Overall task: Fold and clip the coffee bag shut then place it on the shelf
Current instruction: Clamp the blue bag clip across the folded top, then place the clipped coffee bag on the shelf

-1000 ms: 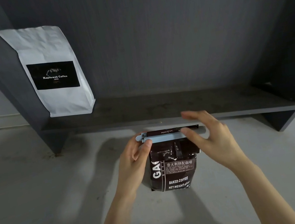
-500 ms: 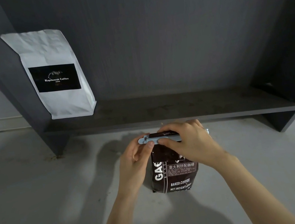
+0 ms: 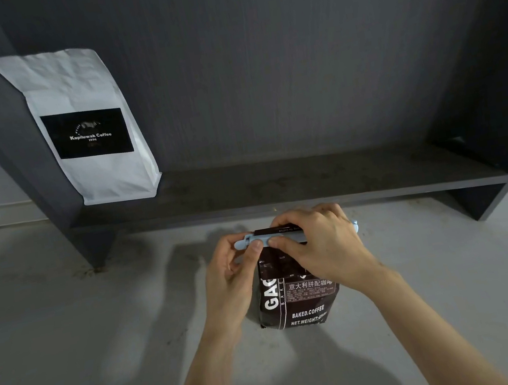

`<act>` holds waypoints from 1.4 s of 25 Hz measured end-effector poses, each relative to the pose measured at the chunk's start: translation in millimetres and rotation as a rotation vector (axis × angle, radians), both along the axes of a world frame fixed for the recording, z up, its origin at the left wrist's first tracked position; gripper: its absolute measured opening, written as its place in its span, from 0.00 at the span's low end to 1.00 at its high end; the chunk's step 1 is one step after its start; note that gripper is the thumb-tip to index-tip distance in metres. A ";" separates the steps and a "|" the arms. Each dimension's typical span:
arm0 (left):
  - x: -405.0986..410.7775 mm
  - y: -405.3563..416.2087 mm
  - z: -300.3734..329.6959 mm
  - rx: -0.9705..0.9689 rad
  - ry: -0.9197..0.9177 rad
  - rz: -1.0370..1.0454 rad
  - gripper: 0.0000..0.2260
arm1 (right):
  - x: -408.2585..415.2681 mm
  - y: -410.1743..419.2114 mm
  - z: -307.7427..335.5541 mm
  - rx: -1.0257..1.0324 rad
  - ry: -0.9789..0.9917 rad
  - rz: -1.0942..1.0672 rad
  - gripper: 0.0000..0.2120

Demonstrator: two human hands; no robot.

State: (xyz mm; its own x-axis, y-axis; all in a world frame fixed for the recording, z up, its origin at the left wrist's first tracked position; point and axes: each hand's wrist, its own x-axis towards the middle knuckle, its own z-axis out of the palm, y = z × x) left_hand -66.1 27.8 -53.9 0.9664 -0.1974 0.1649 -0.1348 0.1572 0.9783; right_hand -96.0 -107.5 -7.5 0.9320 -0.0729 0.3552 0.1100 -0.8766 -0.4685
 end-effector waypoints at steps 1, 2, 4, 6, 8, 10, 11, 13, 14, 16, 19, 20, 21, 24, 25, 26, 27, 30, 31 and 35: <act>0.0 -0.1 -0.2 0.008 -0.007 -0.001 0.03 | -0.6 0.0 0.3 0.002 -0.006 -0.003 0.11; -0.2 0.2 -0.8 0.019 -0.013 0.003 0.02 | -1.0 0.1 0.6 0.005 -0.009 -0.003 0.11; -0.6 0.2 -1.8 0.043 -0.022 0.022 0.02 | -1.0 -0.1 0.4 0.004 -0.010 0.006 0.10; -0.5 0.6 -2.0 0.054 -0.026 0.032 0.03 | -0.5 -0.5 -0.8 -0.018 -0.010 0.013 0.10; 0.5 1.1 -1.0 0.062 -0.023 0.020 0.02 | 0.5 -1.0 -2.4 -0.032 -0.024 0.012 0.11; 1.9 1.6 0.2 0.058 -0.017 0.001 0.01 | 0.8 -0.9 -3.3 -0.023 -0.044 0.002 0.11; 2.6 1.9 0.4 0.053 -0.013 -0.005 0.01 | 0.9 -0.9 -3.4 -0.022 -0.053 0.001 0.11; 4.0 3.0 0.9 0.041 -0.005 -0.034 0.03 | 0.3 -0.8 -3.6 -0.040 -0.060 0.010 0.12; 4.9 4.1 0.5 0.043 -0.006 -0.058 0.04 | 0.1 -1.0 -3.2 -0.051 -0.061 0.021 0.13; 7.3 7.9 -3.9 0.101 -0.024 -0.116 0.08 | -0.5 -3.5 -1.8 -0.023 -0.081 0.044 0.15; 10.0 12.5 -20.2 0.281 -0.051 -0.223 0.14 | -7.4 -18.3 -5.3 0.184 -0.189 0.015 0.18; 9.9 14.0 -26.2 0.311 -0.047 -0.247 0.17 | -11.8 -24.1 -9.7 0.260 -0.220 -0.025 0.19; 10.0 15.2 -32.0 0.326 -0.037 -0.260 0.20 | -16.9 -29.3 -15.9 0.326 -0.228 -0.076 0.21; 11.0 16.7 -47.6 0.348 -0.003 -0.266 0.25 | -31.3 -37.9 -49.2 0.485 -0.112 -0.179 0.24; 10.8 17.0 -52.5 0.350 0.011 -0.272 0.27 | -34.7 -38.0 -61.6 0.525 -0.051 -0.186 0.25; 10.2 16.5 -57.7 0.351 0.025 -0.283 0.27 | -37.4 -37.4 -72.7 0.556 0.002 -0.184 0.26; 9.3 15.7 -62.1 0.348 0.035 -0.292 0.28 | -39.2 -36.3 -81.8 0.577 0.045 -0.176 0.26; 7.6 14.8 -70.2 0.311 0.060 -0.292 0.27 | -39.8 -30.3 -99.8 0.622 0.134 -0.137 0.26; 7.2 14.4 -70.8 0.308 0.068 -0.281 0.26 | -39.7 -28.4 -103.9 0.636 0.148 -0.134 0.24; 5.8 13.5 -68.7 0.307 0.064 -0.260 0.26 | -38.8 -22.7 -109.0 0.713 0.135 -0.149 0.19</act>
